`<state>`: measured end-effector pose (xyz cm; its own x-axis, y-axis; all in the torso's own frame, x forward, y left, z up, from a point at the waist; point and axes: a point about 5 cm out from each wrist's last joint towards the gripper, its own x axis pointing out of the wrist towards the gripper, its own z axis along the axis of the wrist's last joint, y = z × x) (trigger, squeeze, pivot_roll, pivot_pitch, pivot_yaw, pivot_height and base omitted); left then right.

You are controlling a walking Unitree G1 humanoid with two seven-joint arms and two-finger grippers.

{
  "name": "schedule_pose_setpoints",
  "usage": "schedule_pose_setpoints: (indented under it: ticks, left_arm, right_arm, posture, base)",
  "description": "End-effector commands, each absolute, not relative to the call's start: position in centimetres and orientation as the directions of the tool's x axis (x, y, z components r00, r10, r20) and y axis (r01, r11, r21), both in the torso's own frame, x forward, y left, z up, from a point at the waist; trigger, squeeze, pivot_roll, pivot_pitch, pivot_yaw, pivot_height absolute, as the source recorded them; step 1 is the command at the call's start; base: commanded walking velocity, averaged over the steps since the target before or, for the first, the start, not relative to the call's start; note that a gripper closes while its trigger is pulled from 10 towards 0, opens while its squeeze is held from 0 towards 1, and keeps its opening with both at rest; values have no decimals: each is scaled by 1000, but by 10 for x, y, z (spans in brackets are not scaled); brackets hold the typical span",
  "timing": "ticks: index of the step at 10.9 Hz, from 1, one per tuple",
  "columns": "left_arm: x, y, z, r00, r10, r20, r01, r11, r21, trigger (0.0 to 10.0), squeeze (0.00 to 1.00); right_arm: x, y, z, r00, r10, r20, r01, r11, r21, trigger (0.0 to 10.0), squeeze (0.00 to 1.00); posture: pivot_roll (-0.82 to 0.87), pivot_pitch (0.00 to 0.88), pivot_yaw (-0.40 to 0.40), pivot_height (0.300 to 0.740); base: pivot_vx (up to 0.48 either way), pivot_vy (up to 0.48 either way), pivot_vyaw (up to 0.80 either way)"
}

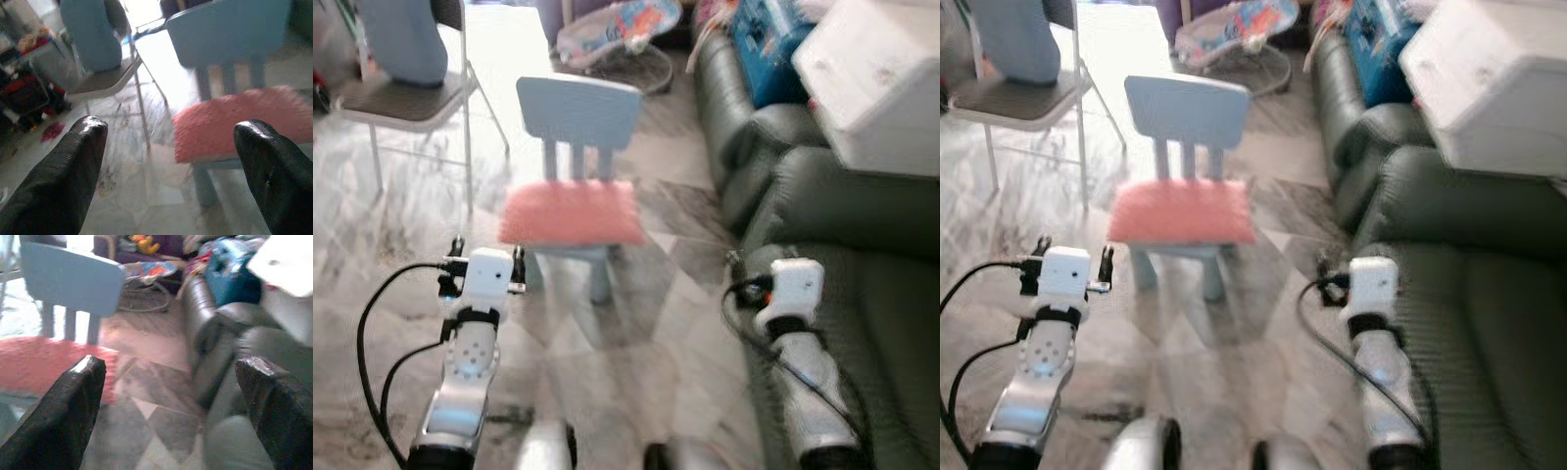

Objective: Move the pillow to the sofa

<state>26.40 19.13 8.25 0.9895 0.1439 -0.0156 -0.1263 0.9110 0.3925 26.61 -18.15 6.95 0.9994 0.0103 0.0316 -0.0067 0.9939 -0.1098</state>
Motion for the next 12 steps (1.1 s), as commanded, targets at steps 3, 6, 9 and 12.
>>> schedule_pose_setpoints:
  ticks: [3,6,9,12]
  left_arm:
    - [263,191,83,991,130,-15,-111,900,421,10000,0]
    - [263,189,83,992,124,-16,-106,899,424,10000,0]
    - [263,186,84,994,106,-2,-94,889,448,10000,0]
    - [263,183,84,995,100,-3,-89,896,436,10000,0]
  right_arm:
    - [265,-185,70,1000,-2,30,5,994,-108,10000,0]
    - [266,-185,71,999,-4,32,8,994,-107,10000,0]
    - [266,-184,70,1000,-2,31,6,994,-109,10000,0]
    - [267,-184,70,1000,-2,29,5,994,-109,10000,0]
  posture:
    - [19,144,-52,740]
    - [19,144,-51,740]
    - [19,144,-52,740]
    - [20,143,-54,740]
  base:
    - [294,380,0]
    - [379,289,0]
    - [449,81,0]
    - [472,0,0]
